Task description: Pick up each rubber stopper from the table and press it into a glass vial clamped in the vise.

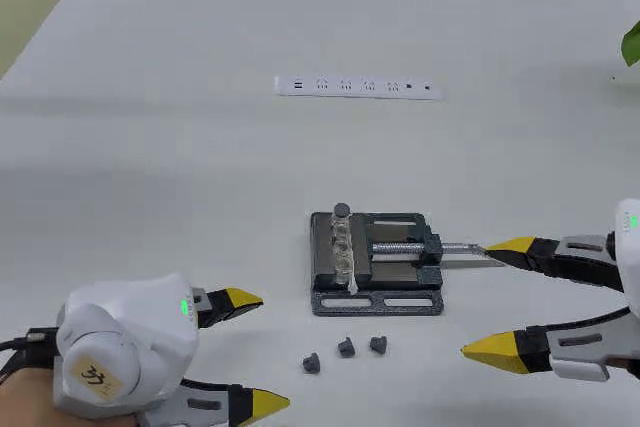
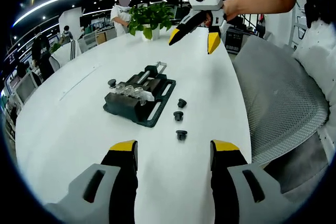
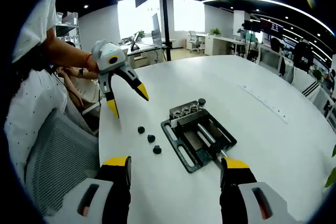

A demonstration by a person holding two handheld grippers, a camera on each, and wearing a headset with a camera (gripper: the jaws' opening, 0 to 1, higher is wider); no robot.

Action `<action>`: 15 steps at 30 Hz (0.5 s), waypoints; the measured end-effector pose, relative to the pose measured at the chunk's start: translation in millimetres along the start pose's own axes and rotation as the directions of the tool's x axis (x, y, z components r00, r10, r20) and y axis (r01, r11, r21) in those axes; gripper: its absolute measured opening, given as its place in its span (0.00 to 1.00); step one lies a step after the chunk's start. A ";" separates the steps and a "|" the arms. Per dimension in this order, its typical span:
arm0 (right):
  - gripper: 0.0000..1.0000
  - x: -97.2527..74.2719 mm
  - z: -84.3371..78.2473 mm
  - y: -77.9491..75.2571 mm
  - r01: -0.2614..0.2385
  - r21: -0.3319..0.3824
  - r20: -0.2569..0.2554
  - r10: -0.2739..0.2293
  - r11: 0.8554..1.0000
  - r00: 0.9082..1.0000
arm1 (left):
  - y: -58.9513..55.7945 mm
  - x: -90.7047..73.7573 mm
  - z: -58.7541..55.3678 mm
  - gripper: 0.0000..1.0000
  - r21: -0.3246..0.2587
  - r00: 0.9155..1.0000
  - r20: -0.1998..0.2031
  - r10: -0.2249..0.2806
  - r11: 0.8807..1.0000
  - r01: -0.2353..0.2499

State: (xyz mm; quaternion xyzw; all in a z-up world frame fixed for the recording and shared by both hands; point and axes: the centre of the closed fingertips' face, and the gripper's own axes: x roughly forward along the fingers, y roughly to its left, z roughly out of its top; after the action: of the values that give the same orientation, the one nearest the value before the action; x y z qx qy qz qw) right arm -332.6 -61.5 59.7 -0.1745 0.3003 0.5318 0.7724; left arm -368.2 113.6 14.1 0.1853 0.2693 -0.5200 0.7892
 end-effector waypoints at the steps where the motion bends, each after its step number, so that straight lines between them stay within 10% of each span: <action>1: 0.68 -2.1 -4.0 -0.7 0.000 0.003 0.010 0.000 1.000 1.000 | -1.8 2.2 -1.2 0.52 0.004 1.000 -0.011 -0.007 1.000 0.007; 15: 0.78 -12.1 -30.2 12.5 -0.006 0.023 0.045 0.005 1.000 0.999 | -7.7 21.0 -9.5 0.35 -0.002 0.994 -0.108 -0.032 1.000 0.031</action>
State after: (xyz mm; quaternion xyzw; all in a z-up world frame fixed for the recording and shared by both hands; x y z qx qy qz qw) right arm -355.7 -83.4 45.2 -0.1528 0.2897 0.5342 0.7794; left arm -370.9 100.9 -6.4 0.2088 0.3147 -0.5215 0.7651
